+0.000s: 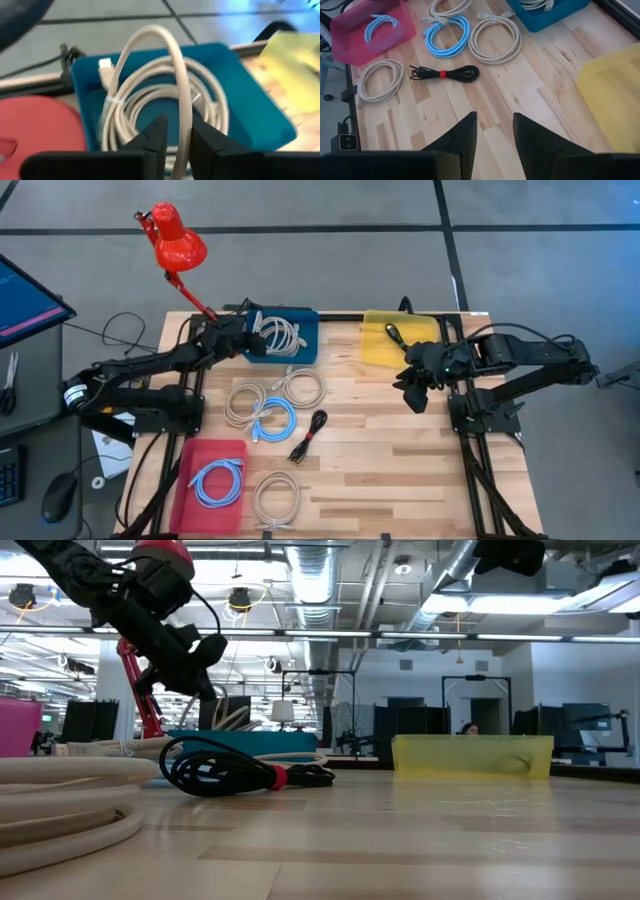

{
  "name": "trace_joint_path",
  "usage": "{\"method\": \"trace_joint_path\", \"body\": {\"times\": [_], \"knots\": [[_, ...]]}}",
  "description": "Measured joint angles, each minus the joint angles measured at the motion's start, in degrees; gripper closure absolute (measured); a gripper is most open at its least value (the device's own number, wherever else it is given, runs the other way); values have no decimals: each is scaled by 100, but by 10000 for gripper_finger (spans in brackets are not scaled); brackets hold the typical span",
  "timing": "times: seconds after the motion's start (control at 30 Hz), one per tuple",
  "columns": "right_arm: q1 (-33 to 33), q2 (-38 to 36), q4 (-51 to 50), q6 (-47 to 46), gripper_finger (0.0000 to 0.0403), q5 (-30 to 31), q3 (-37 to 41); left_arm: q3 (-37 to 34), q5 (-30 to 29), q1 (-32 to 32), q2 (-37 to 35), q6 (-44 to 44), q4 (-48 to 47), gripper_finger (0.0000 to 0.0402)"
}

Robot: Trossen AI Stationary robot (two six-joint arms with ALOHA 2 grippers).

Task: Pick & Place USB Port
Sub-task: Put the brown display cable into the blue bin, then put the black charger cable into the yellow bin

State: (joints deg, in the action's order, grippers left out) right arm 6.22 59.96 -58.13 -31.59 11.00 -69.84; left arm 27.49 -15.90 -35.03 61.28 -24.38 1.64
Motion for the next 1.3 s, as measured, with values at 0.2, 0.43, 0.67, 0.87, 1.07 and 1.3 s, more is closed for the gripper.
{"method": "trace_joint_path", "body": {"times": [0.2, 0.43, 0.67, 0.87, 1.07, 1.3], "knots": [[0, 0, -7, 2, 284, -29, 0, 0, 11, 0, -13, -13, 617, 297], [0, 0, -9, 2, 284, -42, 0, 205, 634, 0, -13, -5, 984, 256], [0, 0, -7, 2, 284, -44, -2, 640, 2577, 127, -15, -33, 1015, 264], [4, 0, 61, 4, 284, -47, -2, 804, 3333, 808, -341, 26, 1020, 336], [11, 0, 138, 24, 284, -46, -2, 807, 2126, 1991, -985, 9, 985, 396], [-39, 2, 140, 62, 284, -41, -2, 809, 520, 3406, -1254, -339, 582, 398]]}}
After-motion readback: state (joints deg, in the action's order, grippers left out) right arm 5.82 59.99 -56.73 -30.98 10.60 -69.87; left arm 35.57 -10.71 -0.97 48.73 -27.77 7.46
